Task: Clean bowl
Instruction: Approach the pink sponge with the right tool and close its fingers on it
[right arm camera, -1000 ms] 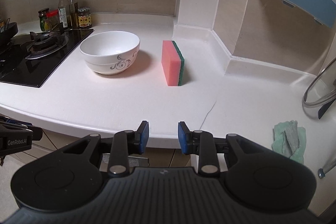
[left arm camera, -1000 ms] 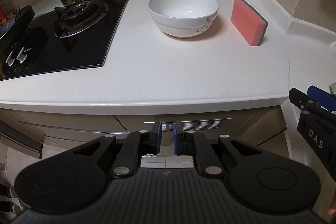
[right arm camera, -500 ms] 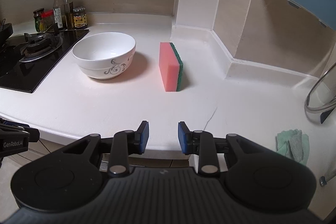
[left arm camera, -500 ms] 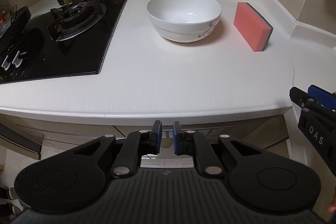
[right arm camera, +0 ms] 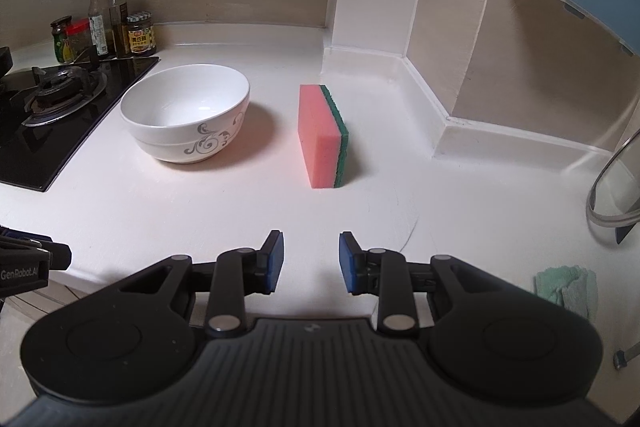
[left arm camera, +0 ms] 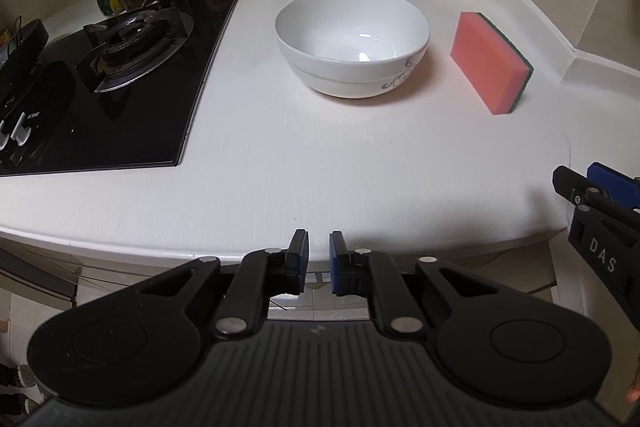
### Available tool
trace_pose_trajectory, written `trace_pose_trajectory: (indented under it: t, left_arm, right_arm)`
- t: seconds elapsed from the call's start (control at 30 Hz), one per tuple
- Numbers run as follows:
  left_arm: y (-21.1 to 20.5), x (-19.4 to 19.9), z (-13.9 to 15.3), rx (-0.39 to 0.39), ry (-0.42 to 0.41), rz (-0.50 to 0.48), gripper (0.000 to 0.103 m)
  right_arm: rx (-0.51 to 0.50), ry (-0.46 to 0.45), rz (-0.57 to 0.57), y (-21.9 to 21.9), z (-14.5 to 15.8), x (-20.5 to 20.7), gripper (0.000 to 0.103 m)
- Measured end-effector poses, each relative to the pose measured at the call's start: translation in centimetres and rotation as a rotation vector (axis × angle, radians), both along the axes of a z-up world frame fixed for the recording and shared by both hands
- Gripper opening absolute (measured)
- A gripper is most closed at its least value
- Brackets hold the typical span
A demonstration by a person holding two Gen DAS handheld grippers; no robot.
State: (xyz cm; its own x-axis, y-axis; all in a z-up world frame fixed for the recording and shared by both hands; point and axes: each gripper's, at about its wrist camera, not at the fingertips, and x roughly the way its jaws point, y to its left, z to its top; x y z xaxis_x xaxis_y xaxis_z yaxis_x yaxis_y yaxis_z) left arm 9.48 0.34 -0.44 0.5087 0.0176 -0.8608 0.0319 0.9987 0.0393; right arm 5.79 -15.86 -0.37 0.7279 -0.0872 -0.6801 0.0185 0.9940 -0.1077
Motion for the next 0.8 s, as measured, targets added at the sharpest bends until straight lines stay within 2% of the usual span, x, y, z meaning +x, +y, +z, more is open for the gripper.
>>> trace_pose_trajectory:
  t: [0.8]
  left_arm:
    - [1.2,5.4,0.0,-0.024,0.006,-0.048,0.011]
  right_arm:
    - [-0.011,0.013,-0.063,0.9,-0.6,4.5,0.025]
